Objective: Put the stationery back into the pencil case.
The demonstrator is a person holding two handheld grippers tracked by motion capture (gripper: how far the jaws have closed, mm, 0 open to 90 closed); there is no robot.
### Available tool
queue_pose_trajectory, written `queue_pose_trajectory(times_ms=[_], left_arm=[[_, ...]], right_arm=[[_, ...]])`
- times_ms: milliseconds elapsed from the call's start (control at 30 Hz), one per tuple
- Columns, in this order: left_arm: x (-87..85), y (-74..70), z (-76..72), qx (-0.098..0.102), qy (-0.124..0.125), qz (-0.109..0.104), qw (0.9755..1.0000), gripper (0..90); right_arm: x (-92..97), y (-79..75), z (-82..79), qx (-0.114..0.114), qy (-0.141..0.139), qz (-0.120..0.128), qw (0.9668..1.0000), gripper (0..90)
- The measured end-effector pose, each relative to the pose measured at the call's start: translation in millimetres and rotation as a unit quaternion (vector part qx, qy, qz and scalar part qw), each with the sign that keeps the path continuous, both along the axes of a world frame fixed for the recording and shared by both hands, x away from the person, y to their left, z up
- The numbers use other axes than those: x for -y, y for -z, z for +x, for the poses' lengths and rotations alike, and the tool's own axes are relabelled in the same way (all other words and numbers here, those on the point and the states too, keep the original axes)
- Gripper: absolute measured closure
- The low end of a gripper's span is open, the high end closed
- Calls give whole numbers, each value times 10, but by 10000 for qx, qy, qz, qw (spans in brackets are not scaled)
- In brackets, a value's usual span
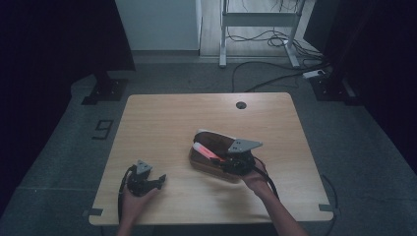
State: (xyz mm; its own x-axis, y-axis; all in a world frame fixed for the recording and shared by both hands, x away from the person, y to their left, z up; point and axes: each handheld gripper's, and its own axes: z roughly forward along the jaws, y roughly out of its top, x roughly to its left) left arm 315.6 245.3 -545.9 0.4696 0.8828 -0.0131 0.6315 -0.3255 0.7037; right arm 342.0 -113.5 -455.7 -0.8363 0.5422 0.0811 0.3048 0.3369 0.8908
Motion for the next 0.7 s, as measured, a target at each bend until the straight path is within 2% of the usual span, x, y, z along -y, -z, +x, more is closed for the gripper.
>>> queue_pose_trajectory(times_ms=[700], left_arm=[[-1, -1, 0, -3, 8, 4, 10000, 278]], right_arm=[[143, -101, 160, 59, 221, 24, 9997, 657]])
